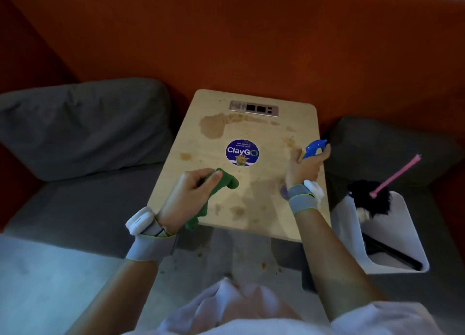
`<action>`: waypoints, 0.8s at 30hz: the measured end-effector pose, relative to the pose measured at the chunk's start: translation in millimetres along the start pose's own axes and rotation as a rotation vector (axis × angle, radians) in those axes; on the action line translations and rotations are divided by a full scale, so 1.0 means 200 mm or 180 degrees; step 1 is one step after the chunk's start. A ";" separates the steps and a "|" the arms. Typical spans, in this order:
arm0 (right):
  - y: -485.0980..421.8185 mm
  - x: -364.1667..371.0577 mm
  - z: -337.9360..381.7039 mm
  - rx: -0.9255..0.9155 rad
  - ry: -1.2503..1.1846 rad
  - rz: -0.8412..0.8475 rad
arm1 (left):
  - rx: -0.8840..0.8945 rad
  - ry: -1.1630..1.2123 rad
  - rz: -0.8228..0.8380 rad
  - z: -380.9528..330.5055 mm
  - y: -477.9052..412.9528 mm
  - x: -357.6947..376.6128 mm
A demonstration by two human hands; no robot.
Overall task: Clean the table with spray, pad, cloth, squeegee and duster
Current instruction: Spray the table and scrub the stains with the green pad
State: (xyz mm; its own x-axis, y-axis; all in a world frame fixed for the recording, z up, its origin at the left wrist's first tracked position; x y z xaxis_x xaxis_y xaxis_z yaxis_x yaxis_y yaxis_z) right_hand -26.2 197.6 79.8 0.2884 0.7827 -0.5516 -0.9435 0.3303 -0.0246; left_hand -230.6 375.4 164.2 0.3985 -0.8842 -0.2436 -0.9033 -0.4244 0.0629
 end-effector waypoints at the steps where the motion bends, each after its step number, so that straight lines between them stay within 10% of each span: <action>1: -0.02 0.04 -0.01 -0.0086 -0.0119 -0.0032 | -0.0009 0.0014 -0.0040 -0.01 -0.05 0.00; 11: -0.07 0.15 0.16 -0.1591 0.0439 0.0206 | -0.0324 0.0628 -0.0297 0.00 -0.27 -0.01; 24: -0.02 0.61 0.59 -0.1322 0.0290 0.1584 | -0.0104 0.0662 -0.0819 0.08 -0.91 -0.56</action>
State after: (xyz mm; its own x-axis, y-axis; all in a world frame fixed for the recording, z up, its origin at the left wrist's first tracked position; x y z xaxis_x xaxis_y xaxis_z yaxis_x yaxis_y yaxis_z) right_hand 32.9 354.1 111.0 -0.1968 0.7356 -0.6482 -0.9504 -0.3055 -0.0582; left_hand -112.4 554.9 165.2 0.6399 -0.7666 -0.0531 -0.7645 -0.6421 0.0568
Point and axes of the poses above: each hand's wrist, its own y-axis away from the middle knuckle, its own x-axis out of the palm, z = x × y, the point moved 4 cm from there along -y, towards the middle knuckle, and after that the axes turned 7 degrees about y, right-handed, at the moved point
